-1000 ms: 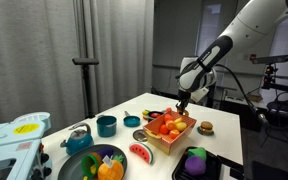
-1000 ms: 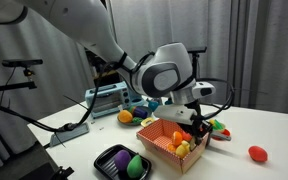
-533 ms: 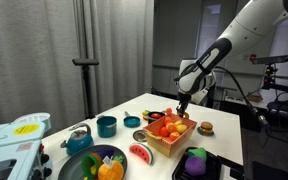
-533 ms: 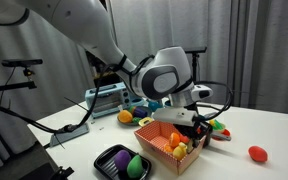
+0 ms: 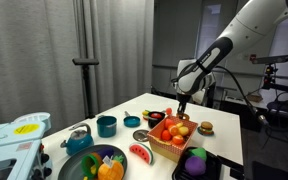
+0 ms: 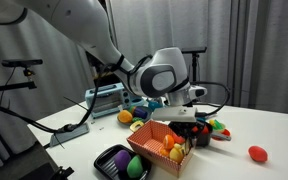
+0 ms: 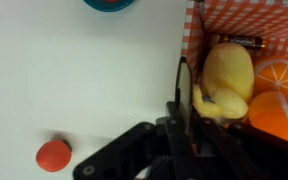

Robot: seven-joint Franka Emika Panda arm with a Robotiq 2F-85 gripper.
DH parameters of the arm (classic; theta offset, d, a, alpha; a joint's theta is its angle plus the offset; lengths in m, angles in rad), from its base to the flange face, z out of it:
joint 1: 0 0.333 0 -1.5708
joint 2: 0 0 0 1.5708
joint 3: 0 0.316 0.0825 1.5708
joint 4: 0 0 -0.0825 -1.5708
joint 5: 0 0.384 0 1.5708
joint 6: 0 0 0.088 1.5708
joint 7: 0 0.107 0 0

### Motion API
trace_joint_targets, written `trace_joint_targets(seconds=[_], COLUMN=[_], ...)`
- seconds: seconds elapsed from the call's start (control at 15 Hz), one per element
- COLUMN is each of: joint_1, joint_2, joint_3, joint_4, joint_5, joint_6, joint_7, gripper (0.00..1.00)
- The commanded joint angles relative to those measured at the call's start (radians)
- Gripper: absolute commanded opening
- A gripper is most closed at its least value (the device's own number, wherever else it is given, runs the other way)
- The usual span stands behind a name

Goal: Move the box to the right slightly

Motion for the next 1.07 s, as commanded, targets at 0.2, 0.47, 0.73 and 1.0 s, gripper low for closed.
trace_joint_targets(seconds=[0.2,0.47,0.73,1.0], joint_1=[-0.016,-0.020,-0.007,0.017], joint_2=[-0.031,-0.073,-0.122,-0.107], joint_3=[0.033,0.077,0.119,0.108], joint_4=[-0.021,-0.035,-0.039,-0.014], joint_5=[0.009,0.056,0.128,0.120], joint_6=[-0.002,0.025,0.019,0.008], joint_7=[-0.050,-0.064,-0.047,-0.016], gripper=[0.75,0.98,1.00,1.00])
